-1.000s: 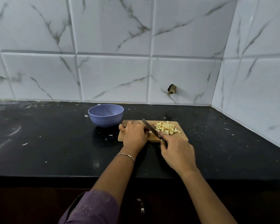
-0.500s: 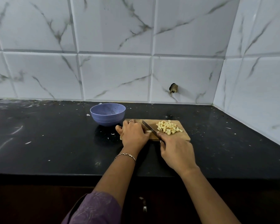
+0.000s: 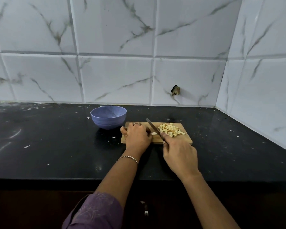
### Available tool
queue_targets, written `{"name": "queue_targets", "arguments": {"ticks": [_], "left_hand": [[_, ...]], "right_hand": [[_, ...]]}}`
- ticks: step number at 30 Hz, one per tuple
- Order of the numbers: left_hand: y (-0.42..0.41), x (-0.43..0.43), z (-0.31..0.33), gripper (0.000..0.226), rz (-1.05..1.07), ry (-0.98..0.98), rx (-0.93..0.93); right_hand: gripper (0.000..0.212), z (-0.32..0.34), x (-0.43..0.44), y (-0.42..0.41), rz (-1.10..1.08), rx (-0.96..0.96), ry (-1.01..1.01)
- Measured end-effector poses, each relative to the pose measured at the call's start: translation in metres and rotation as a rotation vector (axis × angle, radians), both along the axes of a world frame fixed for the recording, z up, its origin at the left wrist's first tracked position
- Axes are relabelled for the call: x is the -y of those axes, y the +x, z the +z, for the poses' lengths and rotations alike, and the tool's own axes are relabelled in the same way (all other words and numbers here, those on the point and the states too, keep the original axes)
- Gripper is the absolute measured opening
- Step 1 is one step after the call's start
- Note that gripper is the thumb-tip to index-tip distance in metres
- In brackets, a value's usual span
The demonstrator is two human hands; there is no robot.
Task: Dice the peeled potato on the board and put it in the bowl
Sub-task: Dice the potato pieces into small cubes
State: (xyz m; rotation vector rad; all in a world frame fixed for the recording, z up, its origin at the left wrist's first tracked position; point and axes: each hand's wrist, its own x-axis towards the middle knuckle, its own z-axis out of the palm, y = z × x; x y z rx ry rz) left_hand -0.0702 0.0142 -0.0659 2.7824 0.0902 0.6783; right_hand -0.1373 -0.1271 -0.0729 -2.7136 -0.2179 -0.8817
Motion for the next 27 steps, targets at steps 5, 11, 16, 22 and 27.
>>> {"name": "queue_targets", "arguments": {"ticks": [5, 11, 16, 22, 27], "left_hand": [[-0.0005, 0.0002, -0.0006, 0.024, 0.027, 0.004, 0.019], [0.0018, 0.0, -0.0026, 0.024, 0.035, 0.004, 0.016], [0.0024, -0.001, -0.0037, 0.025, 0.023, 0.0, 0.017], [-0.0017, -0.0009, -0.002, 0.024, 0.057, 0.028, 0.014], [-0.0069, -0.0016, -0.0007, 0.025, 0.078, -0.034, 0.045]], "right_hand": [[0.04, -0.0014, 0.0007, 0.0008, 0.038, -0.013, -0.022], [0.038, 0.0004, -0.0046, 0.0062, 0.064, -0.042, -0.091], [0.04, -0.0028, -0.0066, 0.0079, 0.019, -0.026, -0.105], [0.04, -0.0017, -0.0038, 0.007, -0.031, -0.019, -0.017], [0.04, -0.0011, -0.0033, 0.0017, 0.048, -0.018, 0.028]]}}
